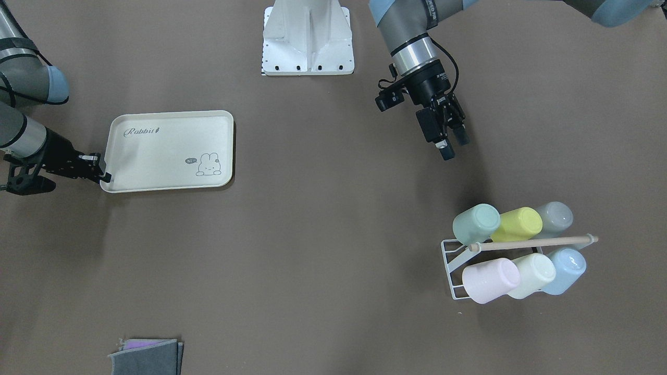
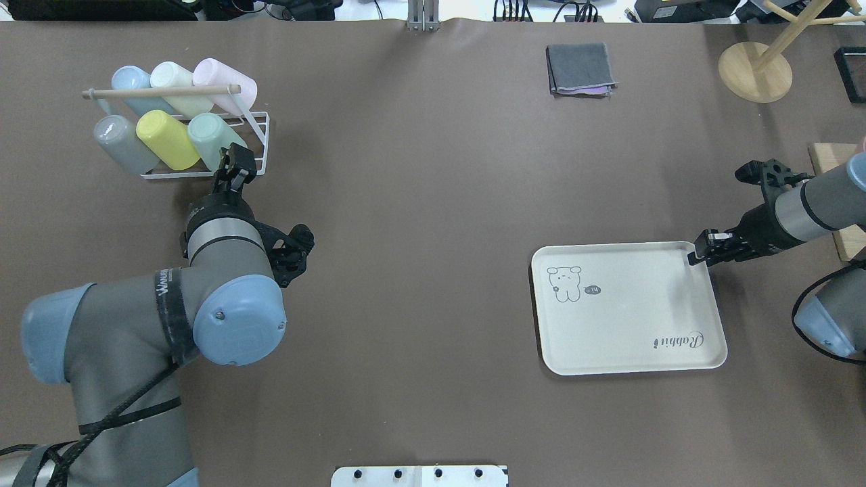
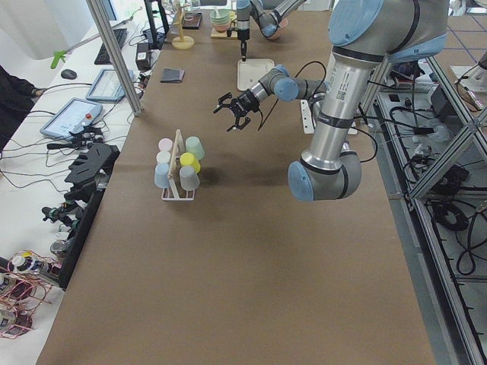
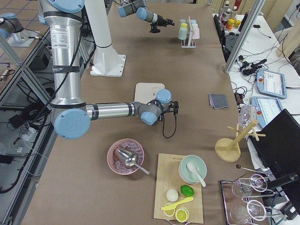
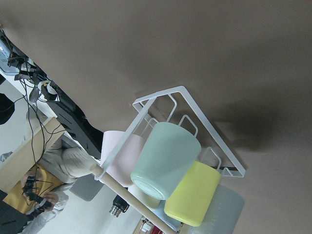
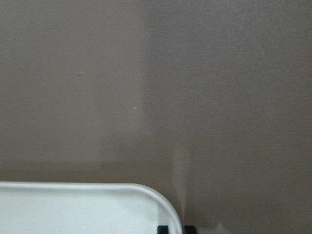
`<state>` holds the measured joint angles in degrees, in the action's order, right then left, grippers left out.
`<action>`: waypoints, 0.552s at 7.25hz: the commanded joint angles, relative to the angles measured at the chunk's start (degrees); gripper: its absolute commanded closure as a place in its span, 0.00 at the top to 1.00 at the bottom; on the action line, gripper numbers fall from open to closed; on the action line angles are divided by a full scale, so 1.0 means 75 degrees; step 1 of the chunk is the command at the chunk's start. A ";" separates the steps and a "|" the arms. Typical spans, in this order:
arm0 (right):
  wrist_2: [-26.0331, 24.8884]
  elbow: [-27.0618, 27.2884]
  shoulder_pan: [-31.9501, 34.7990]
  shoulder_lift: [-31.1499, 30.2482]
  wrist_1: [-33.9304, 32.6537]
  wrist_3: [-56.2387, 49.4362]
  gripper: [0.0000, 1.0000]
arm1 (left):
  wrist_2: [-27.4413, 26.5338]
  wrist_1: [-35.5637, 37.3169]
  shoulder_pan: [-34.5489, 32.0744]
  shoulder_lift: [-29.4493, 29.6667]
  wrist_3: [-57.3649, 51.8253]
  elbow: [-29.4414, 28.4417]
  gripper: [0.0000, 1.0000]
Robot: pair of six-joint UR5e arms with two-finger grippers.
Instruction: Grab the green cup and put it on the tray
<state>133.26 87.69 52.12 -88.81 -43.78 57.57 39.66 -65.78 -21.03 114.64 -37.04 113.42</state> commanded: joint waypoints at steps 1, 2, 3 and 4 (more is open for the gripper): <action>0.0010 -0.0020 0.0000 0.0005 -0.0010 0.0000 0.23 | -0.0612 -0.1209 0.0015 -0.0192 -0.0332 -0.1055 0.99; 0.0010 -0.0020 -0.0011 0.0005 -0.0010 0.0000 0.23 | -0.0844 -0.1887 0.0003 -0.0180 -0.1762 -0.1338 0.99; 0.0010 -0.0031 -0.0011 0.0005 -0.0010 0.0000 0.24 | -0.0881 -0.2996 -0.0031 -0.0203 -0.2785 -0.1759 0.99; 0.0010 -0.0032 -0.0011 0.0028 -0.0010 0.0000 0.24 | -0.0893 -0.3692 -0.0067 -0.0192 -0.3376 -0.2343 0.99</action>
<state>133.33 87.49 52.04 -88.72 -43.86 57.57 33.40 -86.01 -21.24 113.22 -55.17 100.63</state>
